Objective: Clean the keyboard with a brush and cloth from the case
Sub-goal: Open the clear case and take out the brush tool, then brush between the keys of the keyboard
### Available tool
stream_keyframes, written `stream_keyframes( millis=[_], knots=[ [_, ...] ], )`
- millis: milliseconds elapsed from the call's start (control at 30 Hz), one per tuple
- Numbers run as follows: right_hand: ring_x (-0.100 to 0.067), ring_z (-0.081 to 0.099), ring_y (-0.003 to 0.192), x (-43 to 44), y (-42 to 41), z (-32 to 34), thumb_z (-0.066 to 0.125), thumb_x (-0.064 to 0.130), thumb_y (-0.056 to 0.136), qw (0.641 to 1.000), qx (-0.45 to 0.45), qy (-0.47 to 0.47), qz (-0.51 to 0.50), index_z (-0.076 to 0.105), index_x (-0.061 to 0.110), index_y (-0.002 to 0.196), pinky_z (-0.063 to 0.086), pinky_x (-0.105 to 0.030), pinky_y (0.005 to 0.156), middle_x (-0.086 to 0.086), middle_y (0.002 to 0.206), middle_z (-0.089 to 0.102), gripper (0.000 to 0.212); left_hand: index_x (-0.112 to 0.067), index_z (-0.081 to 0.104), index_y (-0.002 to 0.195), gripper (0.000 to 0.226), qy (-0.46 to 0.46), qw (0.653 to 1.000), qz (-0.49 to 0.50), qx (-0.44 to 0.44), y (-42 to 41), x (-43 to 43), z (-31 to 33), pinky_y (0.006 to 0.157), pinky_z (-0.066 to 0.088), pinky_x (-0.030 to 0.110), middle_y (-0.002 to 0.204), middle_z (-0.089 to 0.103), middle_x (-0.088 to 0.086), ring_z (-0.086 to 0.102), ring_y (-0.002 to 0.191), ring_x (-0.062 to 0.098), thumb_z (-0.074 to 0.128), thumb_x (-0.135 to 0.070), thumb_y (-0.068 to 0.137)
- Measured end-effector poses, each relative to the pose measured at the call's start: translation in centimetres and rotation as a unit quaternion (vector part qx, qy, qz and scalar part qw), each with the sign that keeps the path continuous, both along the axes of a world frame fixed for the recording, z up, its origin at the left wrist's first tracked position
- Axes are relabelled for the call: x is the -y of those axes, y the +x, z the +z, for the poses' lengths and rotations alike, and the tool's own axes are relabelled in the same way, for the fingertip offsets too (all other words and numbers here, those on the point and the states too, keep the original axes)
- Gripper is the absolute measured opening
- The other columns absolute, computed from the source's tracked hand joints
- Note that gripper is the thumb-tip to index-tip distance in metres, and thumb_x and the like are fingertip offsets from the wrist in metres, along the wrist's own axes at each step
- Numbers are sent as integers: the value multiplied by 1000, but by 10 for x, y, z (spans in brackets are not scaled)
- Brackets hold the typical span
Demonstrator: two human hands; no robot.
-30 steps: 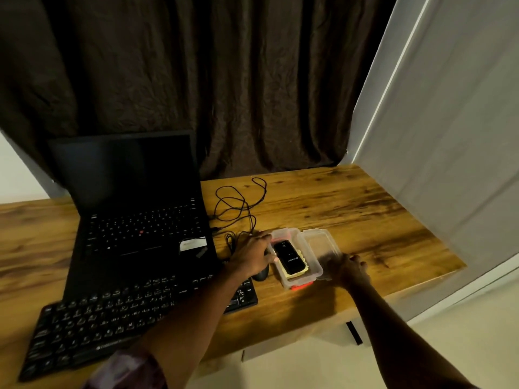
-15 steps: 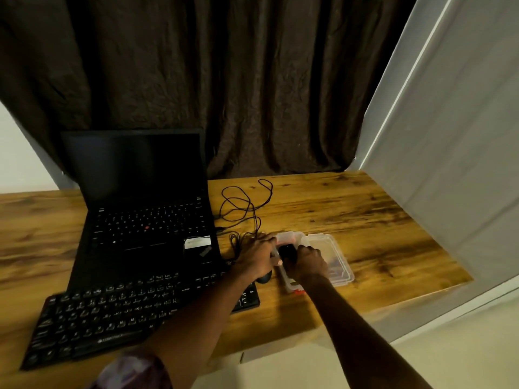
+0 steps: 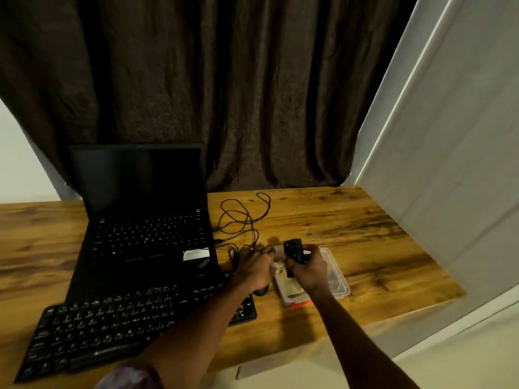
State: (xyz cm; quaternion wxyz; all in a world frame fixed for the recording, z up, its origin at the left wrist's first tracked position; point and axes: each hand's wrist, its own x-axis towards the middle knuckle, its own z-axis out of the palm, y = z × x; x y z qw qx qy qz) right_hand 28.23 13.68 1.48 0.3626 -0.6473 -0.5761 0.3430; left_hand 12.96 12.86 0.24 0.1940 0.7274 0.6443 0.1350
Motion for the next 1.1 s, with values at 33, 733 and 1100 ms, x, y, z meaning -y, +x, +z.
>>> stream_keyframes(
  millis=[33, 733, 1100],
  knots=[
    [-24, 68, 93, 0, 0, 4, 78, 18, 81, 999, -51, 7, 5, 59, 18, 112, 59, -38, 80, -9, 107, 70, 36, -16, 47, 145, 48, 14, 1000, 6, 22, 0, 2, 6, 118, 25, 39, 155, 39, 4, 30, 145, 24, 56, -22, 99],
    [-21, 66, 71, 64, -111, 69, 49, 17, 97, 889, -408, -36, 204, 58, 7, 122, 54, -31, 58, -14, 92, 69, 28, -13, 52, 139, 57, 86, 841, 121, 521, -83, 98, 83, 65, 50, 27, 90, 62, 11, 58, 66, 8, 44, 17, 91],
    [-25, 58, 62, 96, -147, 76, 49, 26, 102, 911, -333, 19, 243, 61, 10, 118, 48, -30, 50, -13, 79, 67, 26, -13, 63, 122, 42, 128, 836, 129, 517, -124, 140, 94, 64, 56, 24, 100, 73, 6, 69, 74, 13, 46, 13, 94]
  ],
)
